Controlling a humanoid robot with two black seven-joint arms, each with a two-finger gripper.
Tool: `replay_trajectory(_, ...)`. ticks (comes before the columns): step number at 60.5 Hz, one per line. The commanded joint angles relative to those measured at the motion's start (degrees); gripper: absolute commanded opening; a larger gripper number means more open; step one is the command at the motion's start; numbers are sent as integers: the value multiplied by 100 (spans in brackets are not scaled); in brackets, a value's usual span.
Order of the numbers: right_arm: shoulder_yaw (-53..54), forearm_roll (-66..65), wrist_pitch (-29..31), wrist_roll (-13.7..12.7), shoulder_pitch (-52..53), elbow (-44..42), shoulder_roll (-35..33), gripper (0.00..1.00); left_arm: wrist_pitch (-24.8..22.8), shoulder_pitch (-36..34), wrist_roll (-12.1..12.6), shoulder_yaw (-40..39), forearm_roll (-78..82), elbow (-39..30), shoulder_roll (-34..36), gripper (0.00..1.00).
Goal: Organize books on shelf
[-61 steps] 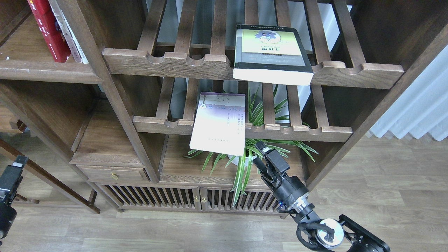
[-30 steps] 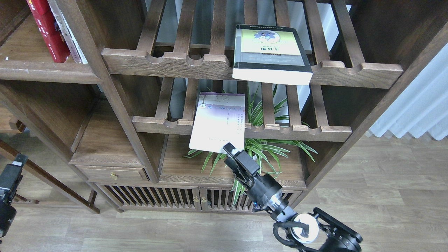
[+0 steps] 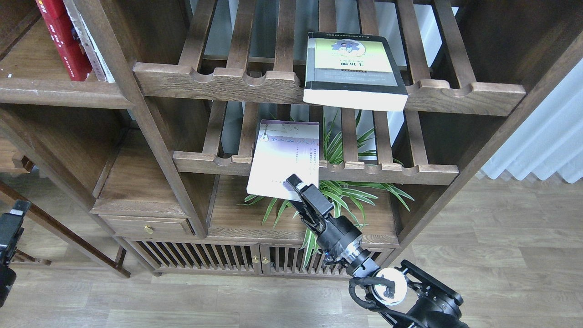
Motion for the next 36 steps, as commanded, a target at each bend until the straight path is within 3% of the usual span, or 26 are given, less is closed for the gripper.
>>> replay_trajectory(1,96,0,0,16,68,-86,0,95,0,-14,5,40,-1,-6,-7,100)
replay_trajectory(9,290,0,0,16,138,-138,0,83,0,-32,14,58,-1,-6,1,100)
replay_trajectory(19,299,-9,0,7,147,-244,0,59,0,-41,14,58,-1,-6,1,100)
replay_trajectory(21,299,-18,0,-2,138,-323,0,52,0,-41,14,58,17,-6,1,100)
replay_trajectory(22,299,-18,0,-2,112,-419,0,40,0,-41,14,66,17,-6,1,100)
replay_trajectory(34,299,-18,0,7,164,-428,0,32,0,-49,23,84,17,-24,1,100)
replay_trajectory(36,290,-9,0,-19,164,-420,0,26,0,-49,23,84,17,-15,1,100)
